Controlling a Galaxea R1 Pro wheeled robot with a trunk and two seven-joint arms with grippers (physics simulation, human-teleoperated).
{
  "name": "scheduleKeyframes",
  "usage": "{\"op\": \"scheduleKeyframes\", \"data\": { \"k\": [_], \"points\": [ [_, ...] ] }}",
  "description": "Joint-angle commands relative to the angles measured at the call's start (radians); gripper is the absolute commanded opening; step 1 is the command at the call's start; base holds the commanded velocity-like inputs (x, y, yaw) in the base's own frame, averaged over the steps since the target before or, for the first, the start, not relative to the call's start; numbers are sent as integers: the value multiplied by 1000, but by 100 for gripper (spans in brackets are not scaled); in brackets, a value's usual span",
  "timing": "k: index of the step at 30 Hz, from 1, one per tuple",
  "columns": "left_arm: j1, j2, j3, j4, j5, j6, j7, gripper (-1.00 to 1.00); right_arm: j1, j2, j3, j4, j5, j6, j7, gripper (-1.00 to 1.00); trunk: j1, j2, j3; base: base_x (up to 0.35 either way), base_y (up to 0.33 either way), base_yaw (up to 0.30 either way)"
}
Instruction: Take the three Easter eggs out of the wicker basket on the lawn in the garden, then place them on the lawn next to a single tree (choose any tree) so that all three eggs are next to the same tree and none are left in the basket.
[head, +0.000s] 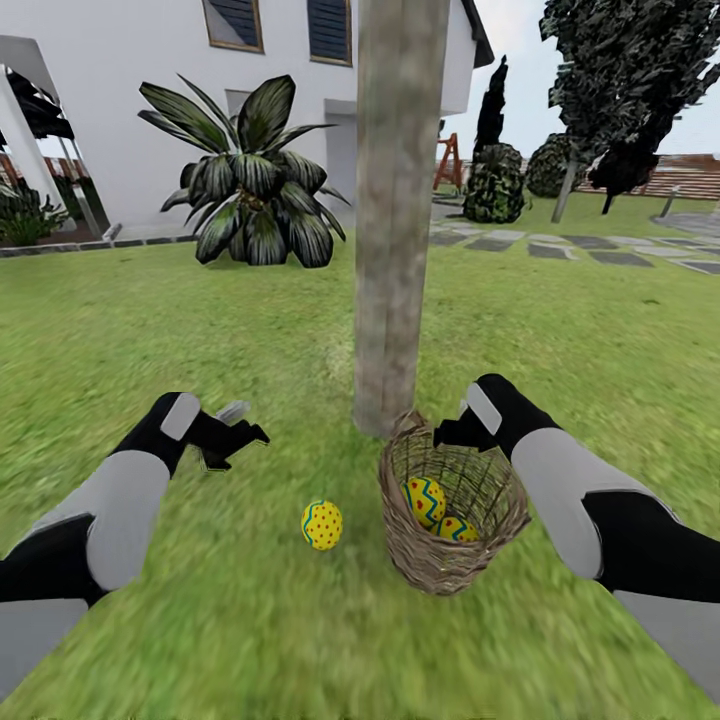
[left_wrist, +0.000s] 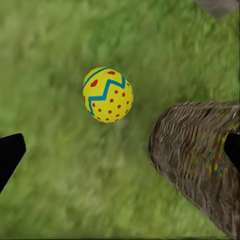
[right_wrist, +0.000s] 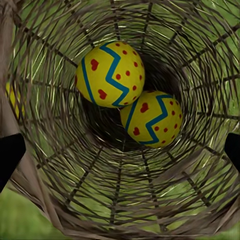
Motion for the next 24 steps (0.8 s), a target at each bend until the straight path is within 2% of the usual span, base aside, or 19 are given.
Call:
{"op": "scheduleKeyframes", "data": {
  "k": [1, 8, 11, 18, 24],
  "points": [
    [-37, 1, 3, 17, 27, 3, 11, 100, 0, 0, 3, -1, -11, 2, -8, 100, 0, -1, -5, 0, 0, 0],
    [-134, 16, 1, 30, 41, 5, 7, 100, 6, -2, 3, -1, -10, -55, -8, 100, 3, -2, -32, 0, 0, 0],
    [-144, 28, 2, 32, 42, 5, 6, 100, 7, -2, 3, -1, -7, -71, -7, 100, 5, -3, -44, 0, 0, 0],
    [-146, 35, 0, 38, 42, 4, 6, 100, 8, -3, 4, -1, -6, -92, -3, 100, 8, -5, -71, 0, 0, 0],
    [-147, 44, 0, 39, 42, 3, 6, 100, 9, -11, 5, -1, -4, -94, 56, 100, 11, -6, -94, 0, 0, 0]
  ]
}}
